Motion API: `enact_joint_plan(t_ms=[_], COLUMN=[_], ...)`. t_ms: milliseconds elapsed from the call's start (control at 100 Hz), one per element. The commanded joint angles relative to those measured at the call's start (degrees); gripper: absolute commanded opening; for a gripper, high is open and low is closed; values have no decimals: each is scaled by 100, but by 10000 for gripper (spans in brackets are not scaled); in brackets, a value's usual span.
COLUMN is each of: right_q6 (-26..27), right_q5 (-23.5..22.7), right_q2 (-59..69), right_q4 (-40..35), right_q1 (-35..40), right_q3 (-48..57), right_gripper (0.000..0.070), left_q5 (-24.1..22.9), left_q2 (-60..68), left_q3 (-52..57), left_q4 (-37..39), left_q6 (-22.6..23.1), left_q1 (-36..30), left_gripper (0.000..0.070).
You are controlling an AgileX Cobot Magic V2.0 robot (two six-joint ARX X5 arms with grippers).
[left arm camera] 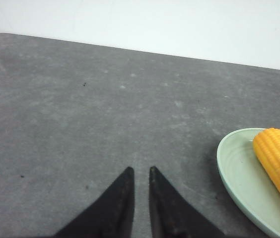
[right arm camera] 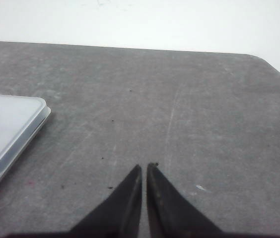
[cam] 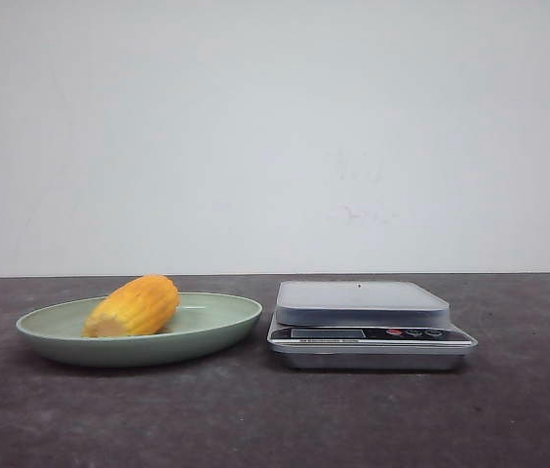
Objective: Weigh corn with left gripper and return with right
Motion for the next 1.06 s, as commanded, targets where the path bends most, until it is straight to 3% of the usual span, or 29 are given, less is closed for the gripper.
enact_joint_plan(t_ms=[0,1050], right_q6=[17,17], right_q5=[-2,-2], right_q2=[-13,-13], right_q4=[9,68], right_q1=[-11,-11], right_q3=[-13,-13], right_gripper=[12,12], left_q5=[4,4], left_q2=[-4,-4], left_q3=[-101,-101], left_q4=[-33,-33], left_q6=[52,55], left_q1=[4,4], left_gripper=[27,27])
